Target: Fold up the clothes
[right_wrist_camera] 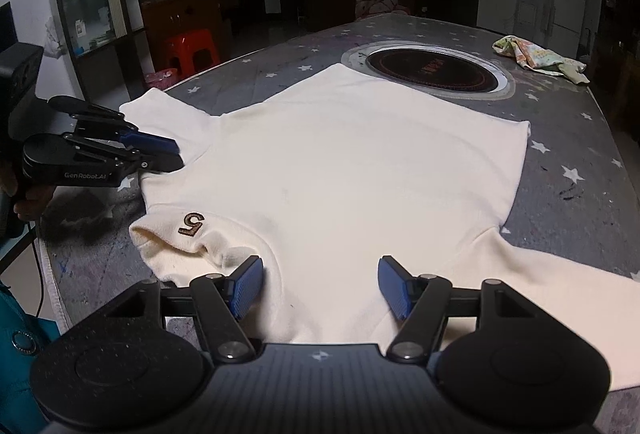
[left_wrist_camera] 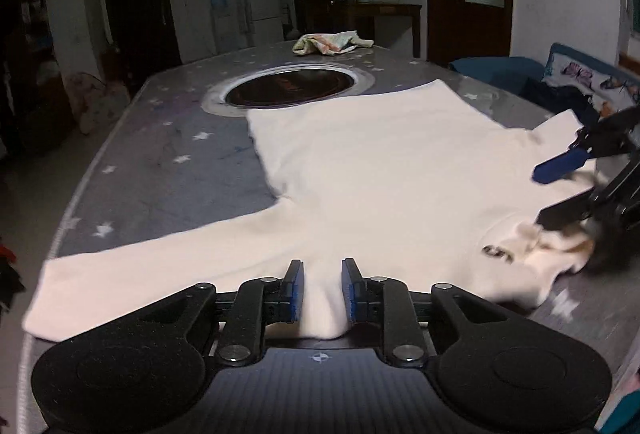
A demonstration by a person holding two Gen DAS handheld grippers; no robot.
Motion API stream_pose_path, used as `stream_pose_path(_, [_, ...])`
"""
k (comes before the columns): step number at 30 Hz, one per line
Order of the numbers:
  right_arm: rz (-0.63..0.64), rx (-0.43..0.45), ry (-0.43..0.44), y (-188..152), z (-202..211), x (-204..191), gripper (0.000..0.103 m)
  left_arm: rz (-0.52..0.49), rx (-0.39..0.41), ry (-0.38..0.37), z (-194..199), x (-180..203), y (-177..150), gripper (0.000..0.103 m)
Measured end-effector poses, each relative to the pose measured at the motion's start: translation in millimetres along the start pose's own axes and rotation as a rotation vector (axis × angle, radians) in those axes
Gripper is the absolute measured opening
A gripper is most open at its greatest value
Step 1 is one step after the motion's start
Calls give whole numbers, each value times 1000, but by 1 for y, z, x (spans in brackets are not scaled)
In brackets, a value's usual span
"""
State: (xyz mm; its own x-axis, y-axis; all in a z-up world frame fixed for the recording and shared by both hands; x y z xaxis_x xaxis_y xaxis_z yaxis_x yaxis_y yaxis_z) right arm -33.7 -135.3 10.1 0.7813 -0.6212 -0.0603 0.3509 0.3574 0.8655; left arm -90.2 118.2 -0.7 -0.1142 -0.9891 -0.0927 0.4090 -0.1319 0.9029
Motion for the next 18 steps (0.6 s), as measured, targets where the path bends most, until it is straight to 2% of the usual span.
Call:
stream_pose_path(6, [0, 12, 0, 0, 0, -2, 65, -20, -5, 9, 5, -3, -1, 28])
stream_pose_path(9, [5, 9, -4, -2, 0, -3, 65, 4, -8, 11, 5, -4, 5, 29])
stream_pose_path(12, [2, 20, -10, 1, 5, -1, 66, 28, 35, -18, 6, 3, 19, 35])
stream_pose_path(14, [-8, 35, -31, 3, 9, 3, 66, 45, 64, -48, 6, 10, 29, 45])
stream_pose_path(18, [-58, 67, -84, 1, 22, 15, 65, 78, 82, -128, -3, 30, 42, 50])
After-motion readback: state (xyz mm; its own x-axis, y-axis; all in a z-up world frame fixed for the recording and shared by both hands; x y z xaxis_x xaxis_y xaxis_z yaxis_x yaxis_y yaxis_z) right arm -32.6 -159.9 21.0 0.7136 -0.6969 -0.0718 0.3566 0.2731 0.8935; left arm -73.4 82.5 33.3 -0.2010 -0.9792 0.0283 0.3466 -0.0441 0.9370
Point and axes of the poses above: each gripper's, at about its wrist camera, not at the fingertips, and z roughly against the way its jaws point, x to its right, y to its top, the point moved 2 cm from there along -z, roughly the way its jaws point, and after that the axes turned 14 degrees about x, right-handed, at the moved point
